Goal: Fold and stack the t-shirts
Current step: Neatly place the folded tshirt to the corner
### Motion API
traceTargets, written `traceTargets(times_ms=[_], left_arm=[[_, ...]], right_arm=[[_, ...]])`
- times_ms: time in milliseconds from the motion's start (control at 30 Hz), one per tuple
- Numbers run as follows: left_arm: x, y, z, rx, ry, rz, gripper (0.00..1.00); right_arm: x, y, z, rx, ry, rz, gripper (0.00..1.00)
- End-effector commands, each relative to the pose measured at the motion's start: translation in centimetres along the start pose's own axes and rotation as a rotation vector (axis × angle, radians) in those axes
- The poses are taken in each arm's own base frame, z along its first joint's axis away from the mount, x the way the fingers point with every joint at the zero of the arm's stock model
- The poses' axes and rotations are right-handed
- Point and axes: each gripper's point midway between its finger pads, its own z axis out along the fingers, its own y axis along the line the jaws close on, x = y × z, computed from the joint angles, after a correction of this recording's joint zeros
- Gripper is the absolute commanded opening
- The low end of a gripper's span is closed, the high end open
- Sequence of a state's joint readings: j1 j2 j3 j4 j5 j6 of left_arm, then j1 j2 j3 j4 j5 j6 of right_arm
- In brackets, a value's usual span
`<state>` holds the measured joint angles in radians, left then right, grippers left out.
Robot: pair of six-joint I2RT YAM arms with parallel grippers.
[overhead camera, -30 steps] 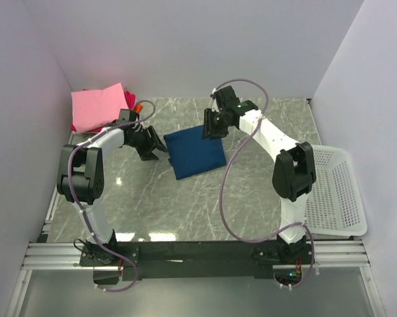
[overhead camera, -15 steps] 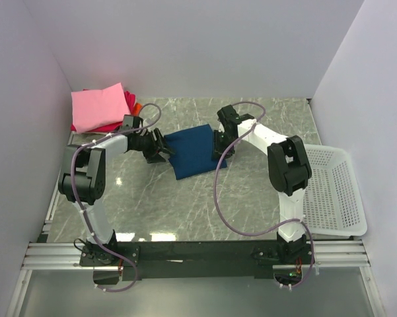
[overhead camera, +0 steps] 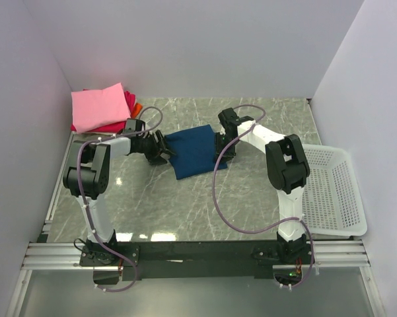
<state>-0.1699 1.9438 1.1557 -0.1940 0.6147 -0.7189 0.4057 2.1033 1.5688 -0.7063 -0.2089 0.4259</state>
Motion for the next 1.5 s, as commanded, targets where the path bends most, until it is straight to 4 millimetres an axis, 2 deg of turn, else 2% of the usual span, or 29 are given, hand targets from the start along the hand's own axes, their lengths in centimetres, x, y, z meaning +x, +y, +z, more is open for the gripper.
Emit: traceTargets(times_ms=[0, 167, 367, 467, 600, 700, 800, 867, 933, 967, 1033, 1067, 1100, 1167, 1233, 1267, 1300, 1367, 1400, 1467], left_arm=[[-0.8, -1.0, 0.7, 0.067, -0.052, 0.034, 0.70], [-0.5, 0.5, 2.2, -0.001, -0.063, 0.038, 0.71], [1.6, 1.8, 5.4, -0.038, -0.008, 0.005, 0.72], [2.3, 1.0, 7.3, -0.029, 0.003, 0.024, 0.73], [4.2, -0.4, 10.0, -0.023, 0.069, 0.052, 0.73], [5.1, -1.3, 11.1, -0.022, 0.089, 0.088, 0.72], [5.9, -1.0, 11.6, -0.056, 0.113, 0.084, 0.68], [5.6, -0.4, 11.8, -0.104, 0.101, 0.089, 0.58], [5.7, 0.7, 11.6, -0.179, 0.110, 0.072, 0.41], [5.1, 1.6, 11.5, -0.228, 0.086, 0.085, 0.23], [4.7, 2.3, 10.9, -0.300, 0.080, 0.092, 0.00], [4.0, 3.0, 10.6, -0.348, 0.053, 0.121, 0.00], [3.2, 2.5, 10.2, -0.361, 0.035, 0.140, 0.00], [2.7, 2.9, 9.2, -0.420, 0.040, 0.180, 0.00], [0.4, 2.4, 8.1, -0.474, -0.016, 0.233, 0.00], [0.4, 3.0, 7.1, -0.527, 0.014, 0.271, 0.00], [-1.5, 2.2, 6.3, -0.553, -0.032, 0.309, 0.00], [-2.0, 2.2, 4.7, -0.601, 0.007, 0.380, 0.00], [-4.1, 1.7, 3.3, -0.660, -0.059, 0.429, 0.00], [-5.4, 1.4, 1.5, -0.722, -0.074, 0.522, 0.00]], right_arm=[[0.2, -1.8, 0.7, 0.057, 0.019, 0.006, 0.41], [-0.1, -1.3, 0.3, 0.047, 0.021, -0.006, 0.41], [-0.3, -1.0, -0.2, 0.038, 0.022, -0.024, 0.42], [-0.1, -1.0, -0.3, 0.026, 0.024, -0.025, 0.42], [0.7, -1.0, 0.0, 0.015, 0.044, -0.023, 0.42], [0.8, -1.0, 0.1, 0.010, 0.047, -0.024, 0.42], [0.9, -0.8, 0.1, -0.003, 0.045, -0.023, 0.42], [0.9, -0.5, 0.1, -0.017, 0.047, -0.022, 0.42], [0.9, -0.5, 0.1, -0.020, 0.049, -0.022, 0.42], [0.8, -0.4, 0.0, -0.022, 0.044, -0.025, 0.42], [0.9, -0.4, -0.1, -0.025, 0.044, -0.024, 0.42], [0.8, -0.3, -0.4, -0.029, 0.039, -0.025, 0.42], [0.9, -0.2, -0.4, -0.031, 0.040, -0.028, 0.42], [0.7, -0.1, -1.0, -0.034, 0.032, -0.030, 0.44], [0.7, -0.3, -1.4, -0.024, 0.025, -0.041, 0.48], [0.5, -0.5, -2.0, -0.009, 0.013, -0.050, 0.53], [0.4, -0.6, -2.3, 0.002, 0.007, -0.055, 0.55], [0.2, -0.8, -3.5, 0.023, -0.006, -0.063, 0.58], [0.0, -1.2, -4.0, 0.049, -0.022, -0.067, 0.59], [-0.1, -1.3, -5.2, 0.066, -0.043, -0.075, 0.61]])
